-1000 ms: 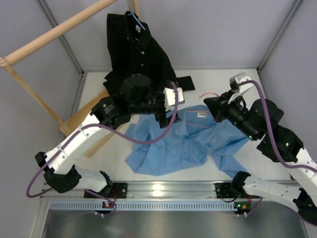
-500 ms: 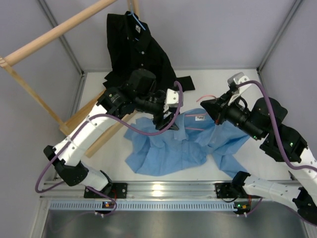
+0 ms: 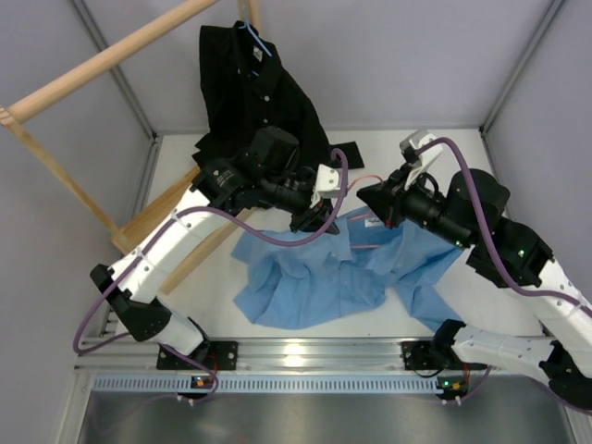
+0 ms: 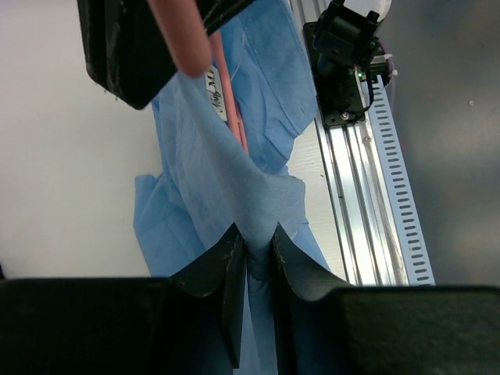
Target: Place the shirt on the hanger
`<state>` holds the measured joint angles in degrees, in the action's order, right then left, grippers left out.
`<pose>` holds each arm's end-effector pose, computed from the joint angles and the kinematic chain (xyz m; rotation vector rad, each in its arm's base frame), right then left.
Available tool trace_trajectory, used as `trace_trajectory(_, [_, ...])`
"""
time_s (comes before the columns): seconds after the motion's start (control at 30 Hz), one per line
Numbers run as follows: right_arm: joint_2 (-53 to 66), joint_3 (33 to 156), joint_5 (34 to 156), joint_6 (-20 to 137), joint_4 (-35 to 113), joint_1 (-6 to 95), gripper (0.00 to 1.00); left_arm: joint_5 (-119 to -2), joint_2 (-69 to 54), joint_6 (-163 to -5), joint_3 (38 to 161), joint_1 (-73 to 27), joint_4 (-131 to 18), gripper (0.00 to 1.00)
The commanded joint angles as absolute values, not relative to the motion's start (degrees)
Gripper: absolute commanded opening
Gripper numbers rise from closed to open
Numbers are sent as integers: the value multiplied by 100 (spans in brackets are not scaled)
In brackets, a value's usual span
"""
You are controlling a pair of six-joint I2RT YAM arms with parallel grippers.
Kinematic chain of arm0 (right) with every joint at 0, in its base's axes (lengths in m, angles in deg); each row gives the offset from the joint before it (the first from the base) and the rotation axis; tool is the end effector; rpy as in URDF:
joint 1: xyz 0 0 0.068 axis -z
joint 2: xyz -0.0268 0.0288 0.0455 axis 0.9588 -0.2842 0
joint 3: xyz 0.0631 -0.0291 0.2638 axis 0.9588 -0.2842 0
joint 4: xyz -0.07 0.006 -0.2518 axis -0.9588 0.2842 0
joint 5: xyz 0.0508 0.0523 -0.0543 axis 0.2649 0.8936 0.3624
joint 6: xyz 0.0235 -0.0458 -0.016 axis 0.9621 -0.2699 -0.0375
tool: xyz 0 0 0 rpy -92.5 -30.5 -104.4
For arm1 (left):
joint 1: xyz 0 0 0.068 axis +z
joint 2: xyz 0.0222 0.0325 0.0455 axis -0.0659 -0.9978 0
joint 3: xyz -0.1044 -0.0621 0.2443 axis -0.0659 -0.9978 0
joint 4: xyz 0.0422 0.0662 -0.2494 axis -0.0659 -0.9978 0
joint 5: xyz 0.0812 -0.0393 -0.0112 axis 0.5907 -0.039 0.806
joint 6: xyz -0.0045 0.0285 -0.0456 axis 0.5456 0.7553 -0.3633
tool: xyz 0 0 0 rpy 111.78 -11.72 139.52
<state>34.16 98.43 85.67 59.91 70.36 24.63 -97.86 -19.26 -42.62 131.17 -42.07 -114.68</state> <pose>0.1110 0.1253 0.4738 -0.5785 1.6366 0.7119 0.1908 -0.2331 0.4428 1.6692 1.4404 -1.0455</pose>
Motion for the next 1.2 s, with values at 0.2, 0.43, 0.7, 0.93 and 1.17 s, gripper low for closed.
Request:
trace_trajectory(0.2, [3395,10009,8725,6199,6432,2524,0,-9425,-1885,-4217,13149,-4201,-11466,26])
trace_trajectory(0.43, [3492,9930,8682,6260,6353,2524,0,-9389,-2008,-4234,13201,-4201,-11466,0])
trace_trajectory(0.7, [3791,9605,8470,6181,6327,2515,18,-9547,-1877,-4146,13236,-4192,-11457,0])
trace_trajectory(0.93, [4502,9384,8602,5593,6967,2524,61,-9943,-1569,-3944,13166,-4052,-11615,0])
trace_trajectory(1.17, [5065,10035,8959,4811,8979,2524,72,-10119,-1464,-3637,13342,-3964,-12098,0])
